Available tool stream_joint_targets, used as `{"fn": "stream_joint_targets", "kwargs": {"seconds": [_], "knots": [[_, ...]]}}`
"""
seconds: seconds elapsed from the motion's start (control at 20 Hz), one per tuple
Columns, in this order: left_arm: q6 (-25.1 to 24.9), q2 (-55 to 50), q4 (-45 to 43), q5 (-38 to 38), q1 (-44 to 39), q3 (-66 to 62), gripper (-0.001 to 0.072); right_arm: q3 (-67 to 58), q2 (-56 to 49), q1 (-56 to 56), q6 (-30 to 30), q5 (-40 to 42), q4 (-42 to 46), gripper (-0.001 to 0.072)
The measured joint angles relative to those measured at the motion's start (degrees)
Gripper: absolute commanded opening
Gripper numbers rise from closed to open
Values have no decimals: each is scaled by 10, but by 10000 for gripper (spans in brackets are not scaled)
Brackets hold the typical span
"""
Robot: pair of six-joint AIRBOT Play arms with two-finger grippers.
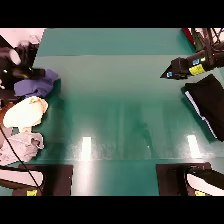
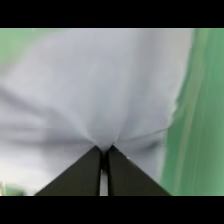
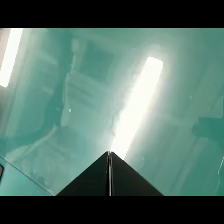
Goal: Fold the shirts.
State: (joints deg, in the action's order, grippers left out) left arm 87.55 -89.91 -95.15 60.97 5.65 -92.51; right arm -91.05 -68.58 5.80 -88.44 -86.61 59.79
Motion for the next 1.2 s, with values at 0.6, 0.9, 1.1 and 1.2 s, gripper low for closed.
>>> {"fn": "stream_joint_targets", "kwargs": {"seconds": [0.6,0.9,1.1,1.2], "knots": [[-209,194,409,146,-169,-205,25,0,105,-43,0,174,0,22],[-228,138,454,154,-261,-140,26,0,138,-73,0,182,-1,22],[-195,74,427,174,-253,-113,589,0,144,-78,0,168,-1,22],[-168,57,407,195,-225,-107,543,0,145,-79,0,160,1,22]]}}
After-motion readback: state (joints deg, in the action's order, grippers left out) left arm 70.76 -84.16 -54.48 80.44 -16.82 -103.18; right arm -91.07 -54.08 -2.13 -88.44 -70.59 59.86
